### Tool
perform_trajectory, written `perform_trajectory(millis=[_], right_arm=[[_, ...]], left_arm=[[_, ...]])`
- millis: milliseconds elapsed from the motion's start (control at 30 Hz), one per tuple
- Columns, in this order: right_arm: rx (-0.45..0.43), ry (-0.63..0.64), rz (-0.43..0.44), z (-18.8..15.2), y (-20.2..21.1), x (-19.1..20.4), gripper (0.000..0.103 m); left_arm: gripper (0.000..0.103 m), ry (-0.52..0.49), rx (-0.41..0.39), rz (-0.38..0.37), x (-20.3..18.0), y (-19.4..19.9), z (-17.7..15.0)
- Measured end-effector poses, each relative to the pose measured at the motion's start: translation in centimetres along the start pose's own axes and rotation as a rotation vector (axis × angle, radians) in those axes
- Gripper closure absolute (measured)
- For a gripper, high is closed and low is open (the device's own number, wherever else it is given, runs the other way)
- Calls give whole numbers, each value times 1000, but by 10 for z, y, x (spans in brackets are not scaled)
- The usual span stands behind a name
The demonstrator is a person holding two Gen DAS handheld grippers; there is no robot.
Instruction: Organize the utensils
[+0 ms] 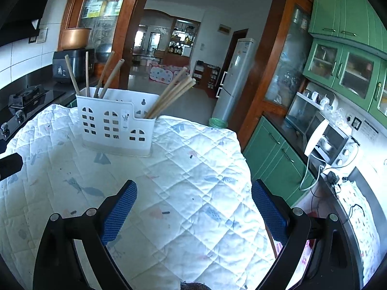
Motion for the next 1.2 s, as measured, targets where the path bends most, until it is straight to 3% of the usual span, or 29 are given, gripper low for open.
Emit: perform_trajectory(millis=[600, 1200], right_arm=[[40, -42, -20, -26, 11, -6, 10], [20, -57, -8, -24, 27, -4, 9]], left_arm=[[22, 7, 22, 11, -3, 8, -14], [22, 15, 9, 21, 1, 19, -15]])
Point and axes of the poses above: each gripper's, at about its wrist camera, not at the fingertips, and y roughly against the way its jaws point, x to its left, z to its top, the point moved 8 cm from there along -y, roughly the way its jaws point, and after that the axes turned 5 degrees about -y, right-handed, at the moved point
